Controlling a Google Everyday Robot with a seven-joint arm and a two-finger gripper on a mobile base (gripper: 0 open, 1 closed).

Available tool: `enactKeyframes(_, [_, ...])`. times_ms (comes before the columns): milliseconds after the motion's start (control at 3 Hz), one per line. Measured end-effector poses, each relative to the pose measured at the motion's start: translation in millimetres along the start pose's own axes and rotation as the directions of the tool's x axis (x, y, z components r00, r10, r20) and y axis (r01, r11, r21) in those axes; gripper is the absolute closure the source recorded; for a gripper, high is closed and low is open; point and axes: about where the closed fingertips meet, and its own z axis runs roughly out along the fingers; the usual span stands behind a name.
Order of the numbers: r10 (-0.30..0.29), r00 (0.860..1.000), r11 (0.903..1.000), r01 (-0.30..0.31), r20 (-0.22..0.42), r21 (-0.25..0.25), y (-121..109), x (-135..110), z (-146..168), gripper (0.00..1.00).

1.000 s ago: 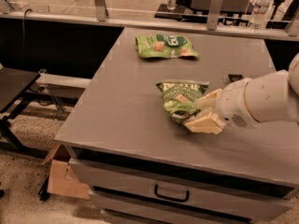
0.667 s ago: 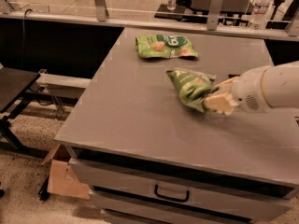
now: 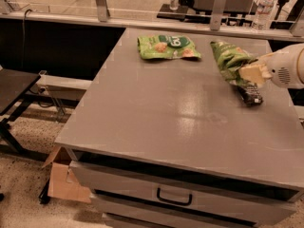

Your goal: Move green jalapeno chip bag near green rice chip bag

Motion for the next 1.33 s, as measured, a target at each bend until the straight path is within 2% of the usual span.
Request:
enactKeyframes(333, [-0.006, 1.000, 0.9998, 0.005, 0.016, 0.022, -25.8, -17.9, 15.3, 1.00])
enactKeyframes(667, [-0.027, 0.999, 0.9996, 0.028, 0.047, -0.007, -33.0, -52.6, 54.1, 1.00])
enactKeyframes(1000, [-0.019, 0.999, 0.9988, 0.021, 0.048, -0.043, -28.9, -63.0, 90.4, 0.97])
enactKeyframes(1333, [0.003, 0.999, 0.9983, -0.001, 0.032, -0.057, -28.2, -56.3, 112.2, 0.74])
